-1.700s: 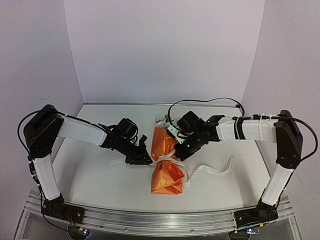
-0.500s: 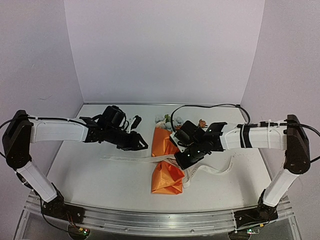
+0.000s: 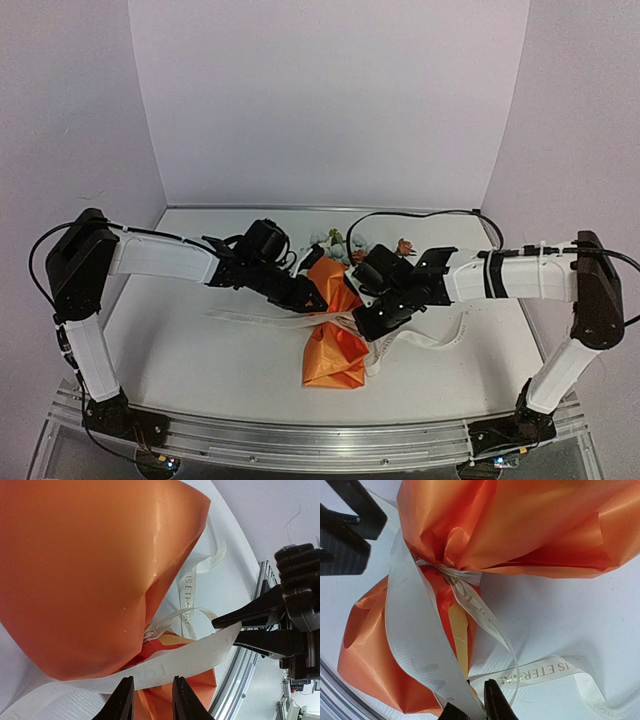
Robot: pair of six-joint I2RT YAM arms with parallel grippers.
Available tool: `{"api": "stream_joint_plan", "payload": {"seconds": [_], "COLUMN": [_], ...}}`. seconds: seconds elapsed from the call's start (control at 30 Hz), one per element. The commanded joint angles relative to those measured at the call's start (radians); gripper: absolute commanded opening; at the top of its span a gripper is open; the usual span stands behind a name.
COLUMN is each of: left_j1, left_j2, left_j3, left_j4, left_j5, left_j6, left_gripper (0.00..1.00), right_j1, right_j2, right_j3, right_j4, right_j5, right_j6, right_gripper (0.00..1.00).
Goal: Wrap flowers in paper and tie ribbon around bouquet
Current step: Place the left side of the half-tied ribbon on the folded bouquet, then pick up the right side of the half-tied ribbon from the center of the board.
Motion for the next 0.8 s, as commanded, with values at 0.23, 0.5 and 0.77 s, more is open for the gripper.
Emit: {"api": "stream_joint_plan", "payload": {"seconds": [0.23,0.5,0.77], "left_j1": [-0.036,-0.038,-0.038], "left_j2": [0.101,0.104,0.099], "left_j3": [0.110,0.106,0.106], "left_j4": [0.005,-0.003,-0.009], "left_j5": [0.023,0.018,0.013], "left_j6": [0.045,0.049,0.050], "left_gripper": [0.19,0.12,0.10], "right_j1": [0.009,0.009,-0.041], "right_j2": [-0.081,-0.219,-0.363], "right_j3": [-0.033,-0.143,-0.285], "right_j4": [-0.009,-0.013,-0.089], "right_j5": [0.009,0.030,0.293], "right_j6": [0.023,0.078,0.314], "right_gripper": [0.32,0.70,0.73]}}
